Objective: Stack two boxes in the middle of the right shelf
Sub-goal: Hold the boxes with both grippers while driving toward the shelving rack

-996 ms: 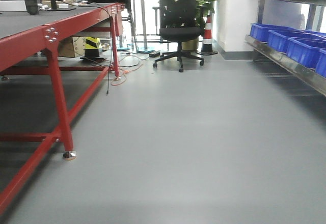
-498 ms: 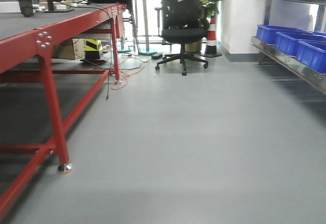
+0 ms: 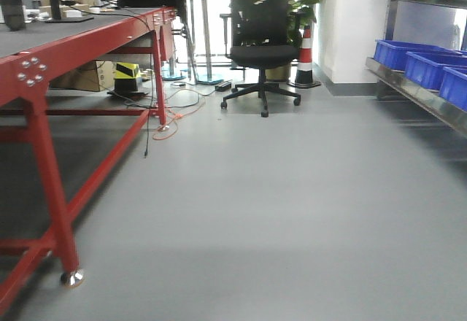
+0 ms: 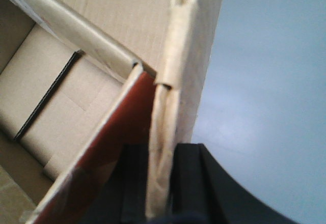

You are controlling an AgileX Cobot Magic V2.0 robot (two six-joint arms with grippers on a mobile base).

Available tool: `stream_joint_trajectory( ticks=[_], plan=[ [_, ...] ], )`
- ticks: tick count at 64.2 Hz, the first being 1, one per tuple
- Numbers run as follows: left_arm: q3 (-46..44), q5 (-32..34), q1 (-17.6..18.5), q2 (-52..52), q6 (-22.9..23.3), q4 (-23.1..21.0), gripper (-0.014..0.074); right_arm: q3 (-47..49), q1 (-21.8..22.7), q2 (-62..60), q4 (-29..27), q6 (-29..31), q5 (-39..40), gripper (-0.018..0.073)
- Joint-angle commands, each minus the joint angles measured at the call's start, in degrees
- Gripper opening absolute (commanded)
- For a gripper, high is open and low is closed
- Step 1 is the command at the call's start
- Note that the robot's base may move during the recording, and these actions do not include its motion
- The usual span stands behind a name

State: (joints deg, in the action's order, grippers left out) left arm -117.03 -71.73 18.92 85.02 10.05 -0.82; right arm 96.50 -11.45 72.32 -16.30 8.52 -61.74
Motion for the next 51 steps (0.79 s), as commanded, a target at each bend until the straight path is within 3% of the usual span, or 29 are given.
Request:
stream_joint_trajectory(
  ticks=[1,51],
  plan=[
    [-0.4,3.4,-0.4,-0.6,-0.4,0.1,-0.0111,0.7,0.3,-0.6,-0.2,1.0,2.2,-0.0154],
    [-0.4,3.4,-0.4,-0.6,-0.4,0.1,-0.0111,0.7,0.3,-0.6,-0.2,1.0,2.2,-0.0154]
  ],
)
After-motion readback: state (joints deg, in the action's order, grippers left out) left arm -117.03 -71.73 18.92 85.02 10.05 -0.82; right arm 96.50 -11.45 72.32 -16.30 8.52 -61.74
